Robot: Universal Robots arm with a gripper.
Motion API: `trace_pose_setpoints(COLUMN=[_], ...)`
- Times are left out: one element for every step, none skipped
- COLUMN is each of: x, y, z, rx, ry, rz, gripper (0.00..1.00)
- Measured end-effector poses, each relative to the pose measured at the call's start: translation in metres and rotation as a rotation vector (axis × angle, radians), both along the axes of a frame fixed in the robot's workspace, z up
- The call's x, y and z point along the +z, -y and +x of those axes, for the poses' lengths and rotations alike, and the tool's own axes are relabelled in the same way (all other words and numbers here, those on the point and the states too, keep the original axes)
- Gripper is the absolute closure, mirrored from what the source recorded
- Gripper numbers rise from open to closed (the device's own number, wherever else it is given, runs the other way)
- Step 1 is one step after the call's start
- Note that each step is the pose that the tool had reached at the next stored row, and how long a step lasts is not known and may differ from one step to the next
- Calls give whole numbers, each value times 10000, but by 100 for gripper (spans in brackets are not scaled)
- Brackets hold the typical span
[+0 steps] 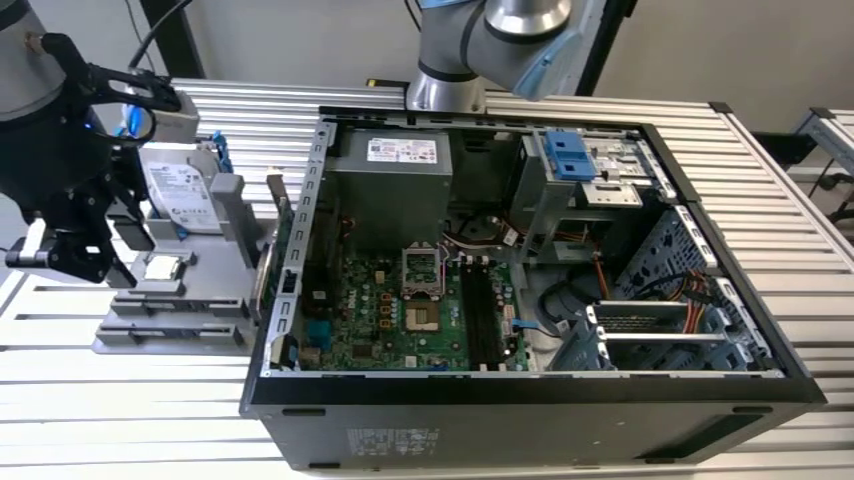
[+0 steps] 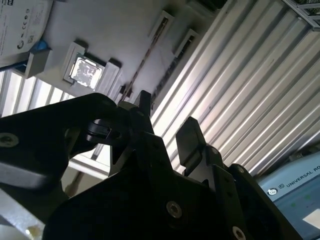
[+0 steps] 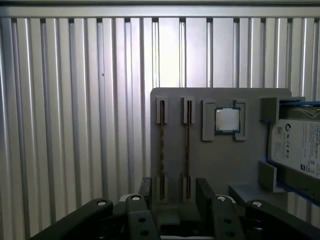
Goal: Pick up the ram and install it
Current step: 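Pick up the ram and move it above insertion slot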
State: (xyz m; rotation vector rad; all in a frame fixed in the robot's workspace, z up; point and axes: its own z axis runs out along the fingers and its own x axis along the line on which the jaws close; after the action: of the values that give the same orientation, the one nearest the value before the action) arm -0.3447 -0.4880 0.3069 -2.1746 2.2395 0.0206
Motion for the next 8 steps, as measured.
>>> trace_pose_setpoints(x=[-14,-28,-43,-56,-70,-83,-96,-107], y=[-7,-14,-24,-35,-45,-49,-49,-49], z=[0,0,0,0,0,0,1,1], rx=[-11,-22,-35,-47,-59,-66,-68,-68], ry=[-2,-3,-7,-12,-16,-18,-23,-28], rz=[-6,-12,-21,-32,-44,-53,-66,-75], gripper=[0,0,0,0,0,0,0,0])
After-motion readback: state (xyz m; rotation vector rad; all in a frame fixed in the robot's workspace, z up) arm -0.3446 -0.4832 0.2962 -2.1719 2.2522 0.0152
